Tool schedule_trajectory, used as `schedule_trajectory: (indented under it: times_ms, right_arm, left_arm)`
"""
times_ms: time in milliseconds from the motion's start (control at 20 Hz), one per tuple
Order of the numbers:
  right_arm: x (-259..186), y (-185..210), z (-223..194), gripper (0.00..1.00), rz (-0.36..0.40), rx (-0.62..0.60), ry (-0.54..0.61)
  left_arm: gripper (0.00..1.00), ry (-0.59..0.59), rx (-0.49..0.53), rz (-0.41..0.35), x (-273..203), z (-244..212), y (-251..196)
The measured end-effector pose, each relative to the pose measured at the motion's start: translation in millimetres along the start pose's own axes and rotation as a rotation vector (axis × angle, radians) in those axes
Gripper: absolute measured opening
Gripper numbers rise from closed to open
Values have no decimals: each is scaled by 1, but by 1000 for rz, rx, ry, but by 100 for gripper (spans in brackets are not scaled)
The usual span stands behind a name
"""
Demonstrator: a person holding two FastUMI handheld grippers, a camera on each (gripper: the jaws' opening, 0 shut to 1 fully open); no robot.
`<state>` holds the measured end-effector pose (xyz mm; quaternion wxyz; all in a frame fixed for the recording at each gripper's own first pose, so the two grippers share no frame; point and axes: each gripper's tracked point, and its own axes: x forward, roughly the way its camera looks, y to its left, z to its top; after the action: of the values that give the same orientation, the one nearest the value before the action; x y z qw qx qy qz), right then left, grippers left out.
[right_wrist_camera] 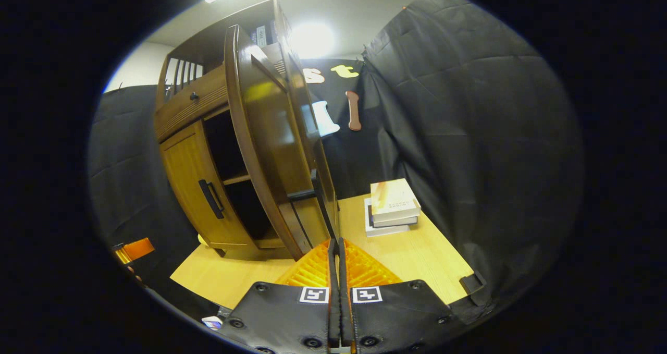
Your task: Open the right door of the double-door shoe cabinet with the right hand, and open the left door with the left hand.
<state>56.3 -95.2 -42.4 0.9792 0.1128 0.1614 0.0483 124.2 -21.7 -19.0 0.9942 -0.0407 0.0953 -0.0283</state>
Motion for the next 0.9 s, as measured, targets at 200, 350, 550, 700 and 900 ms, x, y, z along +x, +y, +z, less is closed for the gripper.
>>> schedule_trajectory:
  times_ms: [200,350,550,700,900]
  right_arm:
    - [-24,-20,-9,2,-149,32,10]
    - [-44,-36,-12,3,-264,40,10]
    - [-71,-39,8,3,-367,21,-51]
    - [-81,-48,12,11,-419,-2,-76]
    - [-85,-71,23,52,-515,-70,-111]
  left_arm:
    - [92,-12,7,-43,5,3,0]
    - [91,-45,-13,-23,11,10,6]
    - [89,-33,-65,3,13,10,8]
    - [92,-49,-55,-10,15,6,5]
    - [93,-75,-58,-48,23,6,-3]
